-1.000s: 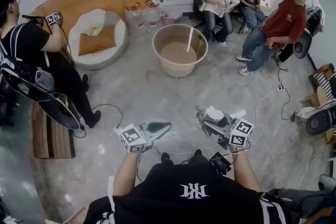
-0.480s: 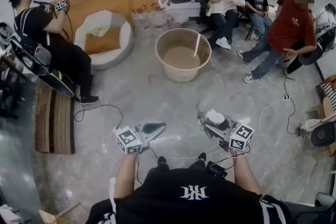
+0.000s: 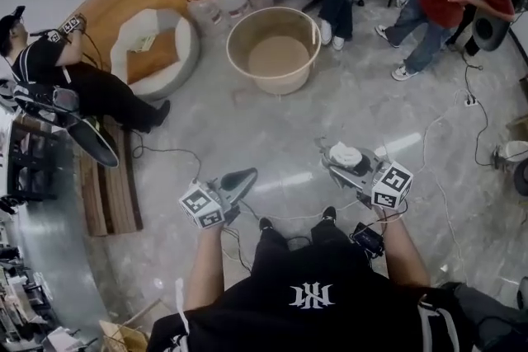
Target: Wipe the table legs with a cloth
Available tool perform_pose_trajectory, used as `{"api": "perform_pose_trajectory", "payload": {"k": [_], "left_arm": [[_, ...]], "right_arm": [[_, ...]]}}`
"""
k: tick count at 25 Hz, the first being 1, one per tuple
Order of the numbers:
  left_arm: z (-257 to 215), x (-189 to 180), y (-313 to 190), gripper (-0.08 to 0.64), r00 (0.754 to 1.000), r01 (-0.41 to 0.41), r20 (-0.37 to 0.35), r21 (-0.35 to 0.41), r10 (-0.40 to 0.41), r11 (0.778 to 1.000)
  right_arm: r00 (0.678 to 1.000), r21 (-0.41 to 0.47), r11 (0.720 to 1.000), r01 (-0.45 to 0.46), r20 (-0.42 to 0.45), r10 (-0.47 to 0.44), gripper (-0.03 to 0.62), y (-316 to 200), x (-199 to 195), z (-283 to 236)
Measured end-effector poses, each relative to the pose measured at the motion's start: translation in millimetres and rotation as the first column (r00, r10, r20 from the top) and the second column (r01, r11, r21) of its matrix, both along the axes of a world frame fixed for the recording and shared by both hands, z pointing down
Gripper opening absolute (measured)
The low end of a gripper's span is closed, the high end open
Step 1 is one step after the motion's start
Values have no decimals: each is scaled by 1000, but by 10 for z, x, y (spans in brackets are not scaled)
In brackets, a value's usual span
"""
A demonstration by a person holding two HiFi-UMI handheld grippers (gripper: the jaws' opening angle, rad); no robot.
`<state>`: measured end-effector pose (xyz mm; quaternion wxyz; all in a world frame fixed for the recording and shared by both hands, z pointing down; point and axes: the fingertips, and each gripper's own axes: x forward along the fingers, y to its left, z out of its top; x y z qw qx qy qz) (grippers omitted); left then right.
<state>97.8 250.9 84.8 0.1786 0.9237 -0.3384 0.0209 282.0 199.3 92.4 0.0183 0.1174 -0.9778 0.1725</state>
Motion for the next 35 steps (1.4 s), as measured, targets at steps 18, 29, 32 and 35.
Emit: {"api": "perform_pose_trajectory", "payload": {"k": [18,29,32,35], "left_arm": [[465,-434,-659,6,999,32,-7,-1,-32,999],[717,-807,-730,6,994,-87,-70,-24,85,996],[739,-765,-807,6,989,-121,-83,-9,119,993],[691,-785,-854,6,984,-157,-86,10,158,987]], "right_arm": [[996,-36,995,-88,-37,87,152,-762,-186,504],[969,36,978,-203,-136,206,152,-847,-383,220],[975,40,984,-173,-133,177,152,-836,-450,216],[972,53,983,-178,-144,184,152,-894,-515,164]]}}
